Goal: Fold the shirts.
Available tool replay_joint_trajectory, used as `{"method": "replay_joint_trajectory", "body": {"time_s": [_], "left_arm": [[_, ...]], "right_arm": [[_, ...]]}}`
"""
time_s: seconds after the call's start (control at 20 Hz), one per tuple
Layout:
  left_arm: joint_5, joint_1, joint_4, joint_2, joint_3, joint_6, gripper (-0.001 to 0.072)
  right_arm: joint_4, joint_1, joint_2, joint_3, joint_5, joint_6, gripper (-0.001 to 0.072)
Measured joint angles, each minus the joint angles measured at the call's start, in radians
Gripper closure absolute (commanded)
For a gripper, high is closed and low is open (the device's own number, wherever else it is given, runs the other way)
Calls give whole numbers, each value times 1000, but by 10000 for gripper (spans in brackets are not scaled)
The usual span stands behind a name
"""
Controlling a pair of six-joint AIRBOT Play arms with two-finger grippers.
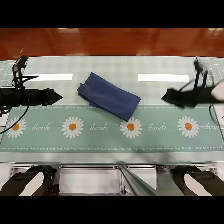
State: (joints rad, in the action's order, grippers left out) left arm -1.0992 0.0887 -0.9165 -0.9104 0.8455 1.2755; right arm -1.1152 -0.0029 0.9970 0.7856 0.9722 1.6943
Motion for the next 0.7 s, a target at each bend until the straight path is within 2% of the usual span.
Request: {"method": "replay_joint_trajectory", "body": {"time_s": [0.2, 0.35, 0.45, 0.65, 0.7], "left_arm": [[-1, -1, 2, 0, 0, 4, 687], [-4, -2, 4, 0, 0, 4, 687], [-5, -2, 6, 0, 0, 4, 688], [-8, -2, 13, 0, 0, 4, 688], [-8, -2, 15, 0, 0, 4, 688]], "right_arm": [[352, 14, 116, -179, -178, -148, 296], [591, 60, 267, -180, -216, -289, 296], [690, 92, 357, -146, -220, -351, 297], [781, 157, 488, -40, -203, -407, 306], [790, 170, 513, -13, -199, -413, 337]]}}
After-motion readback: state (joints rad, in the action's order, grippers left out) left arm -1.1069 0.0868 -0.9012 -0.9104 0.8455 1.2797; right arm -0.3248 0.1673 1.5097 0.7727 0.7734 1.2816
